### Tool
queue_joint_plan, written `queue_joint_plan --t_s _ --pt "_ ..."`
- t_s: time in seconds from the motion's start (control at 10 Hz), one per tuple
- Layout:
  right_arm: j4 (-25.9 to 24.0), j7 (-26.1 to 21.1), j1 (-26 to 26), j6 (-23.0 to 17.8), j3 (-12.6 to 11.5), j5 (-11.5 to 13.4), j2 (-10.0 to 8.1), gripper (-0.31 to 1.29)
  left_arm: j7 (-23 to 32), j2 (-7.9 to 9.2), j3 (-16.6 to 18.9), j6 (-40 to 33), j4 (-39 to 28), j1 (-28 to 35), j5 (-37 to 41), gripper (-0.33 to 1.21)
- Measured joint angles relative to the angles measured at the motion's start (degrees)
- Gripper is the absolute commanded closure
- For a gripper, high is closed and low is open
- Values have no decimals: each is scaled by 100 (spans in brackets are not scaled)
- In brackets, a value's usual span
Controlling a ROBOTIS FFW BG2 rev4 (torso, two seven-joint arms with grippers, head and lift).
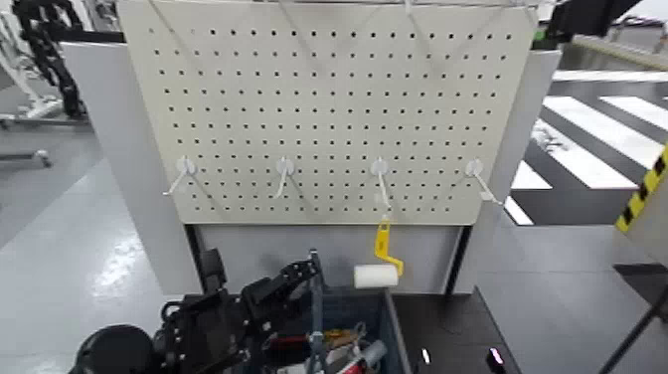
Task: Grasp the handle of the crate.
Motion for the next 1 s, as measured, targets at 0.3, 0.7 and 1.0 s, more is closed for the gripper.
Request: queue_joint_plan --t_s 0.3,0.7,1.0 --pt "3 5 -9 -12 7 -4 0 15 -75 -31 -55 19 111 -39 1 95" --pt "3 9 -9 -16 20 -33 -12 15 49 -69 -36 237 88 14 -1 119" --pt "3 9 -15 -16 25 -38 -17 15 43 -86 -32 257 22 70 -1 119"
